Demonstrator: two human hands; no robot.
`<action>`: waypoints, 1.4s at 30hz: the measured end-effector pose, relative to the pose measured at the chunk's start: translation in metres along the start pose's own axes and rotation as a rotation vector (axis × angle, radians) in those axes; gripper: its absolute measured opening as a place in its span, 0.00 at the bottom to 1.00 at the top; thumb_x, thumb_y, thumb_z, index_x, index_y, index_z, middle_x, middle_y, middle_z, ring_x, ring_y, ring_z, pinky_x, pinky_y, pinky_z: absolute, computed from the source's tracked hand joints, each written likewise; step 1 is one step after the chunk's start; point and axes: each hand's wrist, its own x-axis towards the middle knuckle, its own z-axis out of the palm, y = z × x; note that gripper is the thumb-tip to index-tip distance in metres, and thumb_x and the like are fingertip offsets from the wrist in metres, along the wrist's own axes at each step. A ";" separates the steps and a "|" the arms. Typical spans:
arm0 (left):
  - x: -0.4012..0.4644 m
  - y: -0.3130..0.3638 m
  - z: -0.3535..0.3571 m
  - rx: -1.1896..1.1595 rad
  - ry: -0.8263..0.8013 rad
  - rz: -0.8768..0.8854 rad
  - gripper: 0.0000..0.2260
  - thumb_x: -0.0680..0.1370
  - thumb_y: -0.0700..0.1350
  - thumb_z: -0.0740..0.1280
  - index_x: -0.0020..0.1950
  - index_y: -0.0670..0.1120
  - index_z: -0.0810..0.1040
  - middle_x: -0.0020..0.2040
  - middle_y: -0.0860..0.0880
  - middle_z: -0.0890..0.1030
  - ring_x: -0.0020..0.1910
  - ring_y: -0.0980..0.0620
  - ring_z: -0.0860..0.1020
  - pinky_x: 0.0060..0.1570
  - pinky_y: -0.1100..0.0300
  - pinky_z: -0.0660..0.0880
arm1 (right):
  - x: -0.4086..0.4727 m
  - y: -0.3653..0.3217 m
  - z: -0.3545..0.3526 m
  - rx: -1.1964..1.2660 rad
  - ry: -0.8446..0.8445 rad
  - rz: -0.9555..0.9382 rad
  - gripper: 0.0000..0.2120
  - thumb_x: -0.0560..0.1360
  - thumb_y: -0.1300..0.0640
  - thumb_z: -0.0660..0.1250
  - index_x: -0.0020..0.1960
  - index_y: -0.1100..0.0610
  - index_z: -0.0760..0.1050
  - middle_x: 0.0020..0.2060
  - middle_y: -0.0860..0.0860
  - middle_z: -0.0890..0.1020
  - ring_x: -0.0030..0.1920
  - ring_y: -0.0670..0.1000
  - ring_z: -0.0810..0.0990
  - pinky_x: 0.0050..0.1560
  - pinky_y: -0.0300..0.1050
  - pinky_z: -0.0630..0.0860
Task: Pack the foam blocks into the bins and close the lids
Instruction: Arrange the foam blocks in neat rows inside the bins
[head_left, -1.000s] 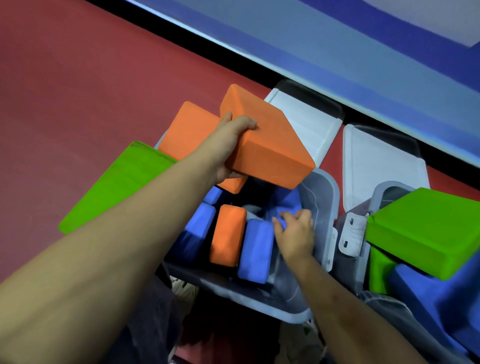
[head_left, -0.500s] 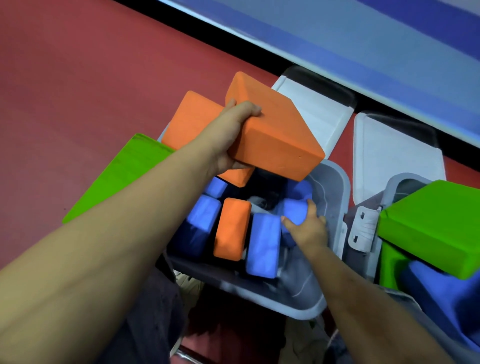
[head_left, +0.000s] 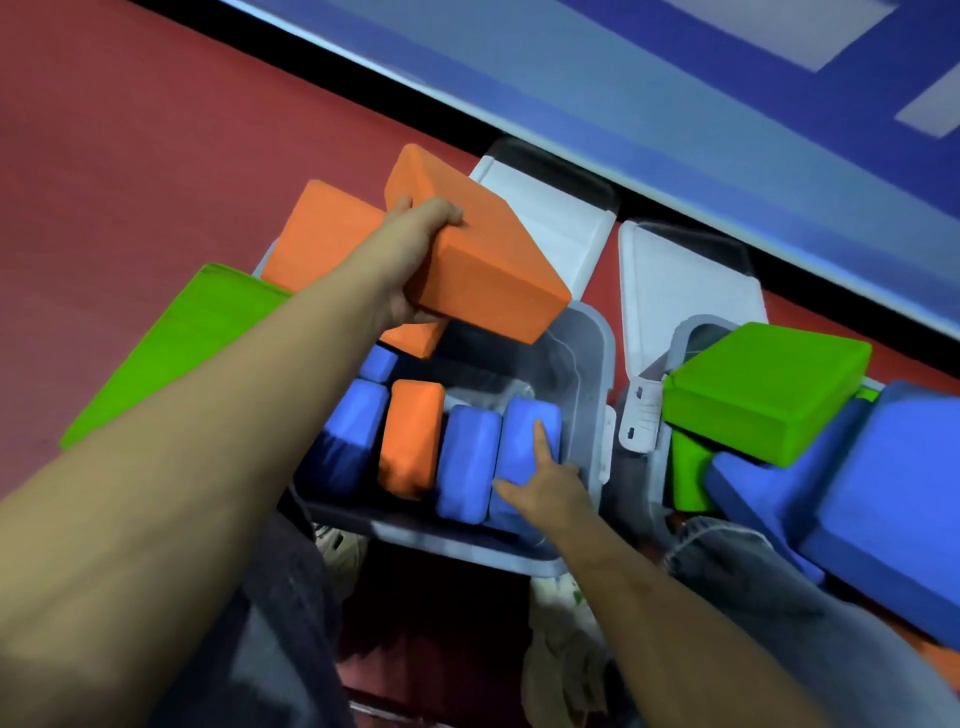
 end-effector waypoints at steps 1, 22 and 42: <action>-0.001 0.000 0.000 -0.001 -0.004 0.000 0.34 0.73 0.53 0.67 0.74 0.64 0.54 0.55 0.51 0.73 0.50 0.47 0.78 0.50 0.42 0.77 | -0.002 0.000 0.002 -0.009 -0.006 -0.002 0.45 0.72 0.37 0.64 0.75 0.40 0.35 0.62 0.65 0.66 0.44 0.55 0.74 0.52 0.44 0.72; -0.008 -0.004 0.010 0.122 -0.008 0.012 0.33 0.76 0.51 0.65 0.76 0.62 0.52 0.51 0.54 0.72 0.48 0.50 0.77 0.44 0.50 0.79 | 0.004 -0.005 0.011 0.096 -0.114 0.081 0.51 0.71 0.45 0.71 0.76 0.43 0.35 0.64 0.64 0.63 0.47 0.55 0.77 0.56 0.47 0.74; 0.009 -0.010 0.010 0.221 -0.039 -0.002 0.35 0.73 0.52 0.67 0.75 0.62 0.53 0.56 0.53 0.75 0.49 0.48 0.79 0.41 0.52 0.79 | 0.024 0.007 0.031 0.225 -0.222 0.062 0.46 0.76 0.44 0.65 0.72 0.38 0.28 0.67 0.62 0.57 0.45 0.53 0.69 0.59 0.47 0.66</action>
